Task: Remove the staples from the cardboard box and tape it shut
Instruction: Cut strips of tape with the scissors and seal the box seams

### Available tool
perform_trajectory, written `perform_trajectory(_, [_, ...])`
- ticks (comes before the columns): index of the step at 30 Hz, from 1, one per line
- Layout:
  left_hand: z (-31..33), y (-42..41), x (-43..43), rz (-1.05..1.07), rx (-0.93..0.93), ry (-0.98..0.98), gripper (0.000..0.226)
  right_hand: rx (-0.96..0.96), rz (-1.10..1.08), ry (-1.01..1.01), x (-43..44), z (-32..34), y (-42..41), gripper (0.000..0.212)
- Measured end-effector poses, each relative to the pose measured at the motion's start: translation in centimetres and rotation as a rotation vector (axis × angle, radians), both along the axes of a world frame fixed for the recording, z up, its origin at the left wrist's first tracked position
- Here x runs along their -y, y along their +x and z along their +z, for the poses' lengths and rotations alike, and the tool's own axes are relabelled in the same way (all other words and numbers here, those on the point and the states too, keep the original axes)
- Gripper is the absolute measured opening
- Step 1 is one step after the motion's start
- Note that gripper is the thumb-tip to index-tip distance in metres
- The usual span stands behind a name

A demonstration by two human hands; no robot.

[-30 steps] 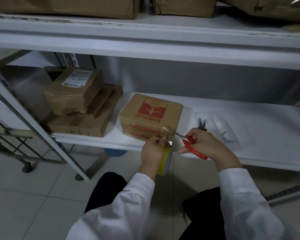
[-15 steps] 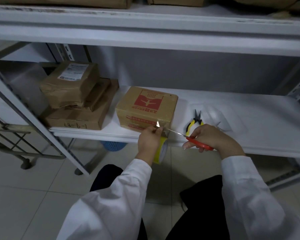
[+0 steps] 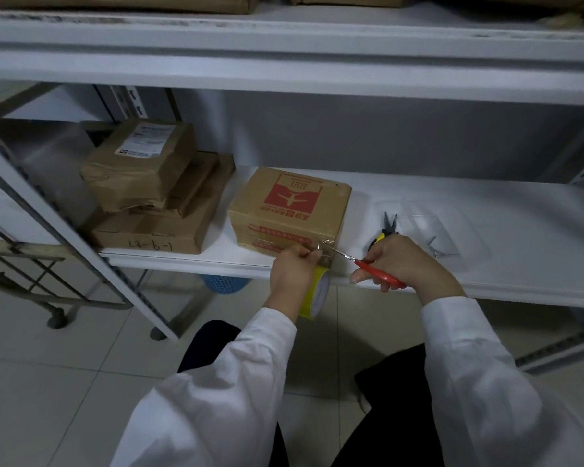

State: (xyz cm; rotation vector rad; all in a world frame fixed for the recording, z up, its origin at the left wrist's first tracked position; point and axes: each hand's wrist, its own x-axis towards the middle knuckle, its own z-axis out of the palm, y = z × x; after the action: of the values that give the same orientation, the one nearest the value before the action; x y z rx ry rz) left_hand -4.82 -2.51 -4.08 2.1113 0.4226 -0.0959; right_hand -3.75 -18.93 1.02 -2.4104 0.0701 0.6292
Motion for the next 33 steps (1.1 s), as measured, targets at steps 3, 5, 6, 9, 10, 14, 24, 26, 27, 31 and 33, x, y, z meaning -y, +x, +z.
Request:
perform_trajectory(3, [0.1,0.1,-0.1,0.005,-0.012,0.042,0.025,0.017,0.069,-0.082,0.4,1.3,-0.5,0.048])
perform_trajectory(5, [0.0,0.1,-0.3,-0.004,-0.019,0.066,0.024,0.077,0.083,-0.082,0.8,2.5,-0.8,0.054])
perform_trajectory(6, [0.0,0.0,-0.3,-0.015,-0.022,0.071,0.024,0.156,0.051,-0.055,0.9,3.0,-0.9,0.059])
perform_trajectory(9, [0.0,-0.4,0.0,-0.032,-0.016,0.068,0.024,0.489,-0.144,0.088,-0.8,2.9,-0.4,0.064])
perform_trajectory(10, [0.0,-0.5,0.1,-0.031,-0.014,0.062,0.024,0.573,-0.165,0.093,-1.7,2.4,0.0,0.059])
perform_trajectory(14, [-0.3,-0.6,-0.3,-0.040,-0.004,0.080,0.023,0.704,-0.035,-0.002,-5.7,-0.7,1.4,0.039])
perform_trajectory(24, [1.0,0.3,-5.6,0.252,-0.038,-0.450,0.025,0.885,0.059,-0.086,-7.3,-4.7,2.4,0.040])
perform_trajectory(26, [1.8,1.3,-6.8,0.353,-0.093,-0.448,0.032,0.884,0.025,0.004,-7.1,-4.8,2.0,0.040])
perform_trajectory(27, [2.1,1.8,-7.3,0.381,-0.102,-0.448,0.035,0.866,0.009,0.042,-7.0,-4.8,1.9,0.039])
perform_trajectory(31, [2.7,2.7,-8.3,0.411,-0.044,-0.685,0.035,0.942,0.038,0.027,-6.9,-5.4,1.2,0.042])
perform_trajectory(33, [2.4,2.6,-8.5,0.375,-0.078,-0.697,0.035,0.994,0.043,-0.011,-7.0,-5.6,0.9,0.042])
